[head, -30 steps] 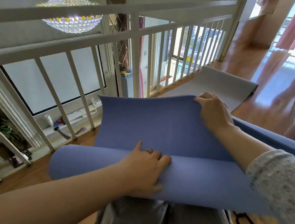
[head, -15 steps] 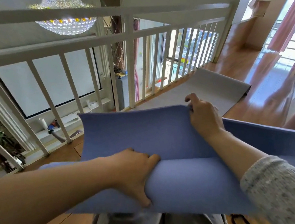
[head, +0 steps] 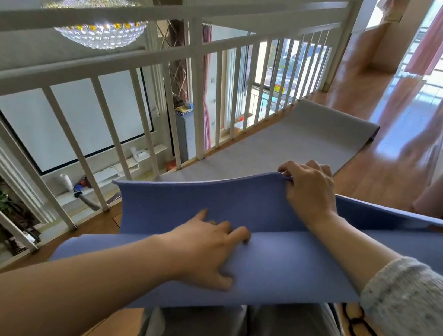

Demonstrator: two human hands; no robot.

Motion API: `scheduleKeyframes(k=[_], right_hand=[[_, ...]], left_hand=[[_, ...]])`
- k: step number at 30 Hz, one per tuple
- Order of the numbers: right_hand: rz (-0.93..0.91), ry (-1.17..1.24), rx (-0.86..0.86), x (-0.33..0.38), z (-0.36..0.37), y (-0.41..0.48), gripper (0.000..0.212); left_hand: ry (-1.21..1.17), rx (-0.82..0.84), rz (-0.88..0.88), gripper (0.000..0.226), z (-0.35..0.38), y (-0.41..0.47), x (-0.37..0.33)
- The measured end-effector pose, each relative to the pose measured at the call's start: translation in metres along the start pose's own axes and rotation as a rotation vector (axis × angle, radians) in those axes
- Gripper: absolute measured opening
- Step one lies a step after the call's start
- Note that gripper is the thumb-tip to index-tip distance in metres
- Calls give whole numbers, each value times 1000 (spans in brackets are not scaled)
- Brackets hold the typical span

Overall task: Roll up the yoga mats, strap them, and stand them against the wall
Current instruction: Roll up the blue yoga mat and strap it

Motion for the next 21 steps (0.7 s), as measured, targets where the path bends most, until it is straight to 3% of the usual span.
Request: scheduleKeyframes(k=[5,12,18,21], right_hand=[[23,7,-2,-5,1,-5,20],[64,30,26,-1,2,-13,25],[19,68,51,4,-10,-15,26],[29,86,154,9,-11,-25,26]], left_hand=[[96,-108,-60,55,7,2,-14],[118,-83,-182,101,28,16,-21],[111,-158,-112,102,9,13,-6],[101,-112,-60,98,2,-3,-7]])
Point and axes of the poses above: each hand's wrist, its own y-axis towards the middle knuckle, its own z-axis out of the palm, x = y × z, the point moved 2 cm from there along y, towards the middle knuckle, and after that the axes turned 1 degree about x, right-handed, at the moved point
